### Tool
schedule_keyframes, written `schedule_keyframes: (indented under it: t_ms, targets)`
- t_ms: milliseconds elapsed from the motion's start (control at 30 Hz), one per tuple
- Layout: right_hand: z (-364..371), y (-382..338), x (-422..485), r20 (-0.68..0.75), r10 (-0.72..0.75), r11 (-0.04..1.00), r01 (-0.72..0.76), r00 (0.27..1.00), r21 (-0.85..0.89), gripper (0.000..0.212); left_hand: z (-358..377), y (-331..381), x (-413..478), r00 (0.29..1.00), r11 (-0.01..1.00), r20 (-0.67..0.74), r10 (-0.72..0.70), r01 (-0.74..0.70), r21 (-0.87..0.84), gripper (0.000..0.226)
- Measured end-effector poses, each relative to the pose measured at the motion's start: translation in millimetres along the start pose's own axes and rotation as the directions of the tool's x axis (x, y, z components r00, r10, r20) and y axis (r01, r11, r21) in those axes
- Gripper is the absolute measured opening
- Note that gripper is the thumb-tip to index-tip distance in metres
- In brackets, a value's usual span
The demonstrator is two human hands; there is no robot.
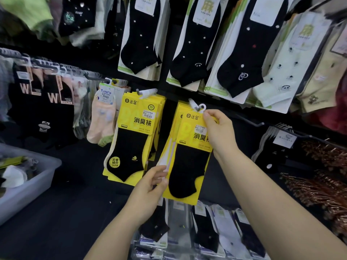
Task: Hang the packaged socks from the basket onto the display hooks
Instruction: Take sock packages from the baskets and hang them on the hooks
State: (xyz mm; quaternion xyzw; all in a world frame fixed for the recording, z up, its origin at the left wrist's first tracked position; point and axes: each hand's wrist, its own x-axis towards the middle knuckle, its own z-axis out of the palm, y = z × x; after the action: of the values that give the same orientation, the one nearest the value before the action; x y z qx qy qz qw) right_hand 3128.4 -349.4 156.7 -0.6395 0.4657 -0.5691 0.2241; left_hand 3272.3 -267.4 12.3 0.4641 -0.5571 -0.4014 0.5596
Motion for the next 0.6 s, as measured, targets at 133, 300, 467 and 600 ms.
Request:
schedule_keyframes:
  t_ms: [133, 300, 467, 600]
  targets:
    - [13, 2, 13, -0.017, 0.027, 1.0, -0.027, 0.999, -0.015, 0.009, 0, -4, 2, 1.0, 1.0, 0.001, 0.007, -0.007, 0.01, 0.027]
    - [16, 17, 11, -0.234, 0.034, 0.998, -0.043, 0.972, -0.034, 0.036, -1, -8, 5, 1.0, 1.0, -0.004, 0.003, -0.003, 0.007, 0.027]
    - [13, 42, -16, -0.132, 0.166, 0.978, -0.181, 0.977, -0.106, 0.072, 0, -4, 21, 0.999, 0.997, -0.023, 0.023, -0.021, 0.079, 0.056]
    - [19, 59, -43, 0.078, 0.273, 0.957, -0.262, 0.959, -0.126, 0.061, 3, 3, 45, 1.0, 0.989, -0.011, -0.023, 0.025, 0.145, 0.073]
